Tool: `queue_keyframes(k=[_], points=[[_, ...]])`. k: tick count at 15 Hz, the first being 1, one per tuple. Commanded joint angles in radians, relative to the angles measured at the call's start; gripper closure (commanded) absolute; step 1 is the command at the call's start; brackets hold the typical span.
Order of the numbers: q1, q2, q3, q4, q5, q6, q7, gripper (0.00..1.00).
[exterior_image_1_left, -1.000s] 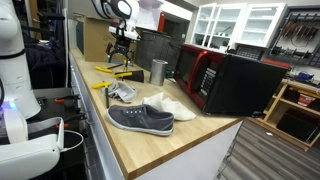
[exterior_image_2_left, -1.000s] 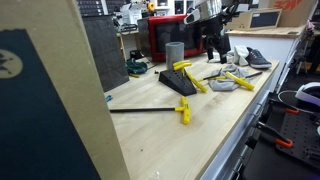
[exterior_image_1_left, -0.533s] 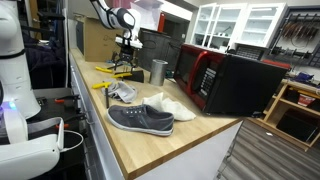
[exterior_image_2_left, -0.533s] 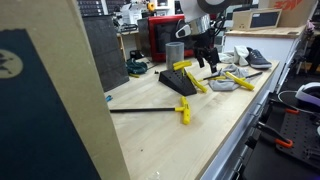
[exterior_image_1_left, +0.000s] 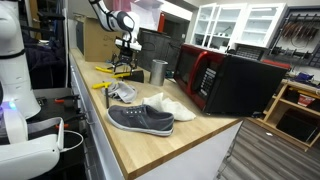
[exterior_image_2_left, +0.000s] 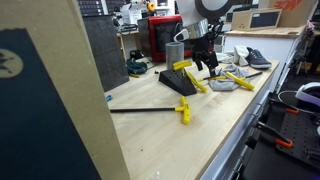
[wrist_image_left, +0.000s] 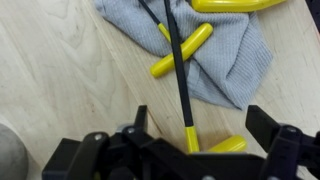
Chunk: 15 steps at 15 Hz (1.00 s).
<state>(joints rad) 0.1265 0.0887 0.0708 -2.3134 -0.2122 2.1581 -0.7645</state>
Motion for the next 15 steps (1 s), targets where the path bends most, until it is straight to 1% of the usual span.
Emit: queue_keyframes(k=[1, 2, 4, 7, 10, 12, 13, 14, 15], points=[[-0.016, 0.001, 0.017, 0.002, -0.001, -0.002, 0.001, 0.00], [-0.016, 0.001, 0.017, 0.002, -0.001, -0.002, 0.001, 0.00], [-0.022, -0.030, 0.008, -0.027, -0.032, 0.043, 0.033, 0.00], [-0.028, -0.063, 0.009, -0.064, -0.052, 0.107, 0.037, 0.00], [-0.030, -0.085, 0.013, -0.098, -0.037, 0.171, 0.016, 0.00], [-0.026, -0.116, 0.020, -0.140, -0.006, 0.213, -0.019, 0.00], [-0.025, -0.128, 0.024, -0.154, 0.044, 0.211, -0.068, 0.00], [-0.026, -0.066, 0.018, -0.094, -0.003, 0.179, -0.005, 0.00], [-0.024, -0.079, 0.022, -0.109, 0.014, 0.183, -0.021, 0.00]])
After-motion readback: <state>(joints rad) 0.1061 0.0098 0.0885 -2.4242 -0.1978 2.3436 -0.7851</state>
